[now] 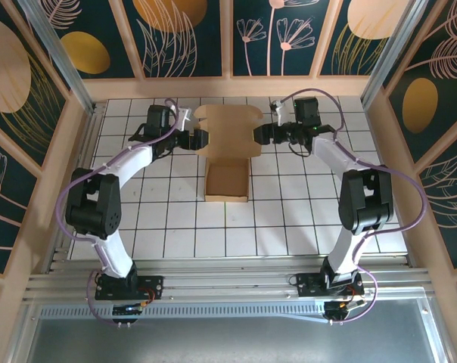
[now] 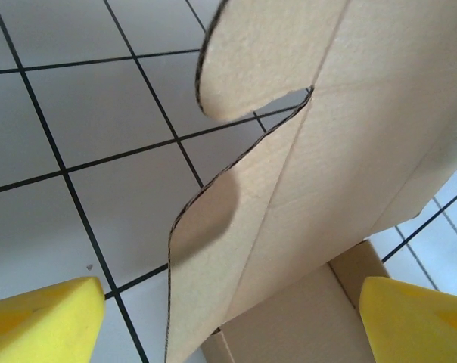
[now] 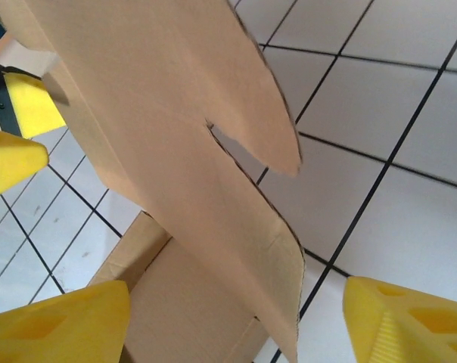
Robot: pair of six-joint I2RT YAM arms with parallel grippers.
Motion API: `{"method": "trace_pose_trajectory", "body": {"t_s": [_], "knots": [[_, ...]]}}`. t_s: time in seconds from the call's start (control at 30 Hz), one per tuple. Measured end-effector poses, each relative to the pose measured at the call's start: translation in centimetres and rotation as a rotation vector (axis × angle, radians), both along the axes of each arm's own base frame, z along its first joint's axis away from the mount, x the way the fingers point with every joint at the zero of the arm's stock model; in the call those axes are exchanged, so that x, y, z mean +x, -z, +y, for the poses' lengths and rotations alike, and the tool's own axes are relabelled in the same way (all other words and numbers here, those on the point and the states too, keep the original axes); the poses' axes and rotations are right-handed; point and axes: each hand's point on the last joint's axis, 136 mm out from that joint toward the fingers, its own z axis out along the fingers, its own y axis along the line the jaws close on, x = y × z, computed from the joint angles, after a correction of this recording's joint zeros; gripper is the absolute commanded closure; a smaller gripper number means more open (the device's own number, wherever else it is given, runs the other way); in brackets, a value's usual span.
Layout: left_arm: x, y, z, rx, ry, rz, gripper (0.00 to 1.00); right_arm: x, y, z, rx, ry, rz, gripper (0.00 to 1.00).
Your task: Fold the paper box
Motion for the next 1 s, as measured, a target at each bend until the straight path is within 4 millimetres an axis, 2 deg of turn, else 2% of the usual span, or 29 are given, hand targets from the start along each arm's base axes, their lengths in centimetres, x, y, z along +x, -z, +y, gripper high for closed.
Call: {"method": "trace_pose_trajectory", "body": {"t_s": [0.07, 0.2, 0.37, 0.5, 0.57, 0.67, 0.8, 0.87, 0.93, 1.0], "knots": [[0.4, 0.3, -0.1, 0.011, 0.011, -0.003, 0.28, -0.2, 0.5, 0.2, -0.006, 0.001, 0.006, 0.35], [0.8, 0.9, -0.4, 0.019, 0.035, -0.003, 0.47, -0.1, 0.3, 0.8, -0.012, 0.000, -0.018, 0.45], [0.5, 1.1, -0.9, 0.004, 0.066, 0.006, 0.61, -0.3, 1.1, 1.5, -0.026, 0.001, -0.032, 0.52], [0.3, 1.2, -1.1, -0.005, 0.081, 0.010, 0.64, -0.7, 2.1, 2.1, -0.056, 0.009, -0.034, 0.64], [0.3, 1.2, -1.2, -0.009, 0.081, 0.013, 0.63, -0.7, 2.4, 2.4, -0.078, 0.028, -0.039, 0.57], [0.2, 1.5, -1.1, -0.015, 0.073, 0.022, 0.52, -0.7, 2.6, 3.0, -0.114, 0.062, -0.049, 0.48], [-1.0, 3.2, -0.3, 0.003, 0.036, 0.061, 0.48, -1.5, 3.0, 3.3, -0.157, 0.091, -0.067, 0.46], [-1.7, 4.0, 0.2, 0.025, 0.017, 0.084, 0.48, -1.9, 3.0, 2.9, -0.171, 0.105, -0.066, 0.46], [-2.0, 4.1, 0.6, 0.036, 0.006, 0.092, 0.53, -1.9, 2.7, 2.4, -0.176, 0.122, -0.073, 0.48], [-2.1, 3.7, 0.6, 0.035, 0.004, 0.085, 0.61, -2.0, 2.4, 2.1, -0.170, 0.131, -0.076, 0.54]]}}
